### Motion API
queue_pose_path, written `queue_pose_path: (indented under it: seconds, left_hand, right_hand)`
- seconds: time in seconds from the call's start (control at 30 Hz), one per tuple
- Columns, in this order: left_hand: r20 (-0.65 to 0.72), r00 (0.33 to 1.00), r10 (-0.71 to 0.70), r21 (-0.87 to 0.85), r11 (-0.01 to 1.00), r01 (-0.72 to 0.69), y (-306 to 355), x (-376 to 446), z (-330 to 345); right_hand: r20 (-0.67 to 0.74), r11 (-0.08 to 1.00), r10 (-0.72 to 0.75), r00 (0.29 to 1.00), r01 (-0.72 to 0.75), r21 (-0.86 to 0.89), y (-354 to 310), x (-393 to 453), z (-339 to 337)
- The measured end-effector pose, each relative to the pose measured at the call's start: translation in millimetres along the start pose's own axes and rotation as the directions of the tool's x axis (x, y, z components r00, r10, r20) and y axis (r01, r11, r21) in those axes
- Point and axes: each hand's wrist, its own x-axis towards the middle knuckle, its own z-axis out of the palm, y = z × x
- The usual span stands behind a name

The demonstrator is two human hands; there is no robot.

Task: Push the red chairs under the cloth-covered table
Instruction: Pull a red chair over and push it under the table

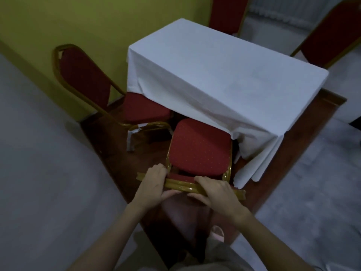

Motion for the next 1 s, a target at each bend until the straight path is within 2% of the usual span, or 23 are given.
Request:
queue_pose_path:
  seconds: [0.2,0.33,0.4,0.6,0.8,1.0]
  left_hand:
    - [-0.078,0.996,0.035,0.007,0.999,-0.035,40.1,31.4,32.6]
    - [-0.028,0.988,0.153,0.104,0.983,-0.149,53.7,67.7,46.3]
    - [-0.027,0.976,0.217,0.139,0.968,-0.211,56.8,80.2,50.5]
    - [-0.057,0.96,0.275,0.121,0.956,-0.267,50.0,93.3,57.8]
    - [-0.046,0.922,0.384,0.098,0.921,-0.378,26.1,120.0,50.3]
    - [-0.027,0.86,0.51,0.057,0.859,-0.508,-26.3,151.2,40.0]
  right_hand:
    - [-0.113,0.987,0.046,0.993,-0.063,-0.147,54.3,-21.1,-21.9]
    - [-0.133,0.976,0.082,0.988,-0.107,-0.191,86.0,-22.1,-41.3]
    - [-0.136,0.975,0.135,0.981,-0.156,-0.158,95.5,-24.9,-44.9]
    - [-0.211,0.924,0.375,0.903,-0.382,0.008,89.6,-28.4,-44.8]
    - [-0.25,0.873,0.485,0.838,-0.482,0.076,78.1,-10.1,-39.1]
    - [-0.232,0.822,0.563,0.793,-0.567,0.056,59.8,28.9,-19.7]
